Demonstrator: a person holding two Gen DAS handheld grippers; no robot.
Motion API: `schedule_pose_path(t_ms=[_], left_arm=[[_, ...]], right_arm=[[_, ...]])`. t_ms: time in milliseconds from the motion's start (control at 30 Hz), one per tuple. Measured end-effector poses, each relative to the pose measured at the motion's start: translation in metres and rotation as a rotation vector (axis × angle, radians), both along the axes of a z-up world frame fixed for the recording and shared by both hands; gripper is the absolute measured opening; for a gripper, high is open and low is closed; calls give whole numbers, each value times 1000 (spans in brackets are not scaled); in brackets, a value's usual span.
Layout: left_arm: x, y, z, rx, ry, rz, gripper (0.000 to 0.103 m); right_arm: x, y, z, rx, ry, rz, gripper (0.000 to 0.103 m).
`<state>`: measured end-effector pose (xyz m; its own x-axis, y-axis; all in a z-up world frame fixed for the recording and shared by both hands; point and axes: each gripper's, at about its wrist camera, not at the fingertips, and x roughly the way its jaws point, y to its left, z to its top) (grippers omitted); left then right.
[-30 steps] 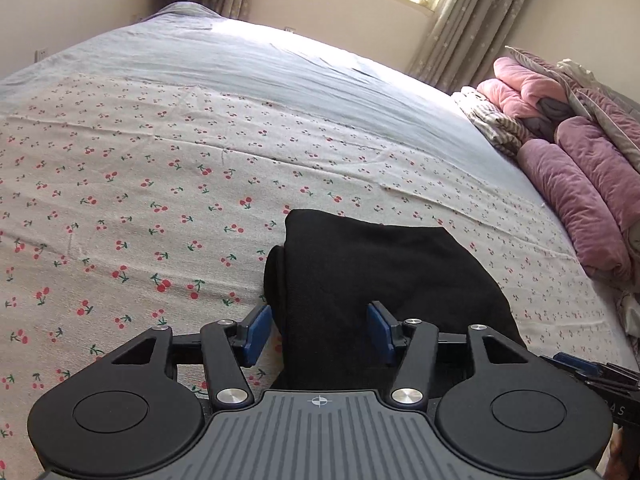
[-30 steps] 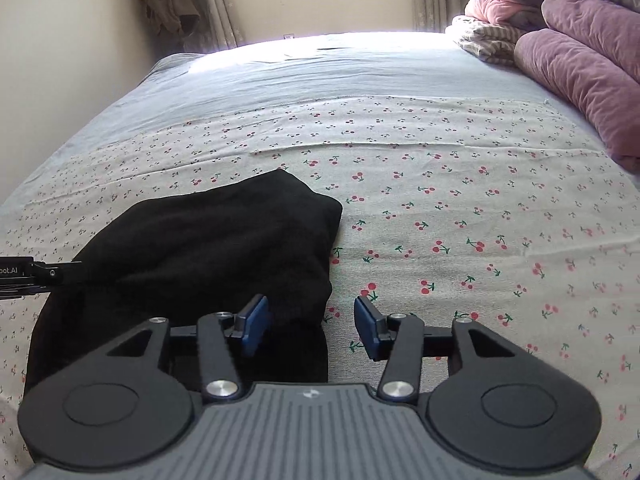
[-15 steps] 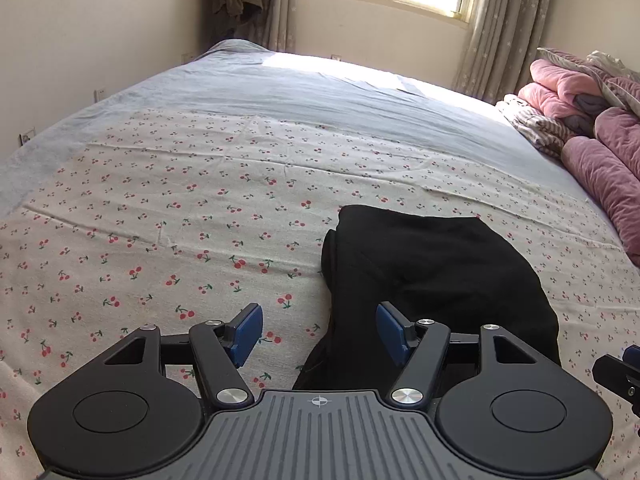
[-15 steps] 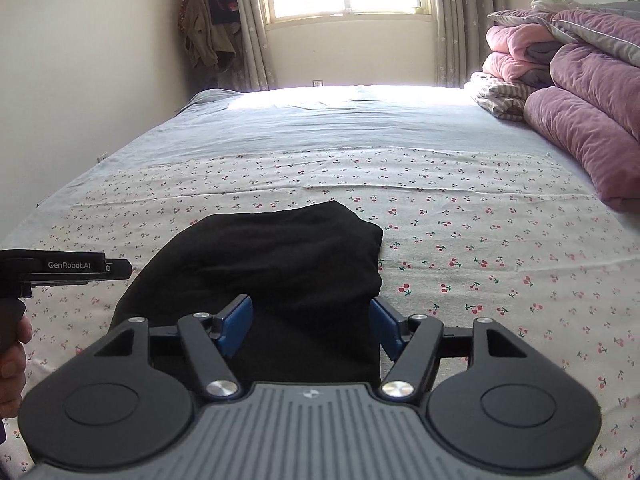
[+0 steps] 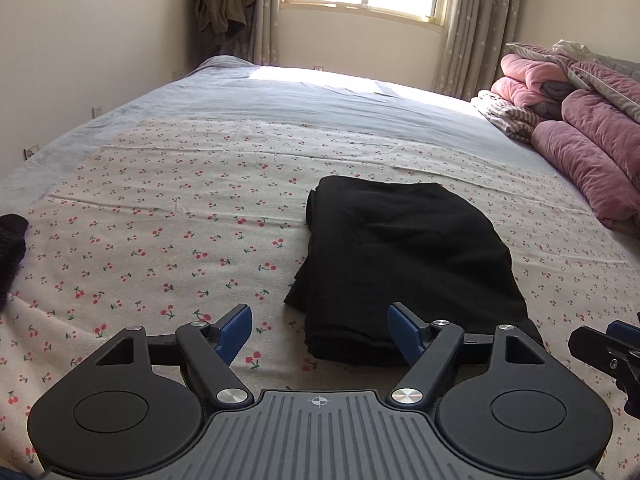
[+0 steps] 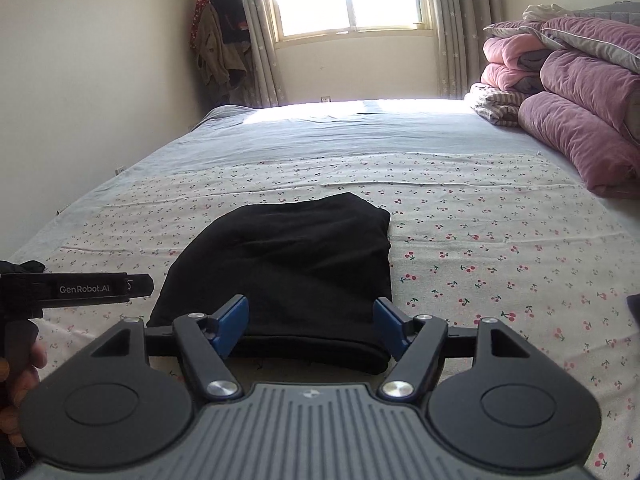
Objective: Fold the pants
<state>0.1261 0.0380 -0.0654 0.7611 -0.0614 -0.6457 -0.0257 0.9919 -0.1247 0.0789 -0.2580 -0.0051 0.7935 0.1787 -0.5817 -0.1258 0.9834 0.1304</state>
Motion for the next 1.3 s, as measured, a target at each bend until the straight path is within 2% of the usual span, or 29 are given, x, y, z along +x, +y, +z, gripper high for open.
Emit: schedule_pose_path(t_ms=[67, 100, 133, 300, 400, 500, 733, 900, 1133, 1300], left_arm=[[-9, -1, 0, 0, -11, -6, 90], [-11, -3, -1, 5, -12, -14, 92], [-11, -6, -2, 10, -13, -25, 92], [-1, -11, -15, 46, 22, -22, 92], [2, -11, -19, 33, 42, -19, 92], [2, -15, -21, 55, 36, -14, 92], [3, -20, -24, 79, 47, -14, 93], [5, -22, -29, 93, 67, -15, 93], [5, -26, -30, 118, 70, -9, 94], [5, -27, -28, 117, 65, -10, 99]], right_arm=[[-11, 3, -1, -1, -8, -1, 59], [-14, 4, -3, 3, -6, 9, 66], [-14, 4, -5, 5, 4, 16, 72], [-7, 10, -12, -59, 5, 25, 72], [-7, 9, -21, -61, 20, 30, 79], [-5, 11, -29, -91, 47, 25, 80], [-6, 10, -30, -92, 48, 13, 86], [-6, 13, -31, -144, 46, -27, 91], [-6, 10, -31, -169, 41, -57, 91], [-5, 10, -31, -158, 50, -59, 91]])
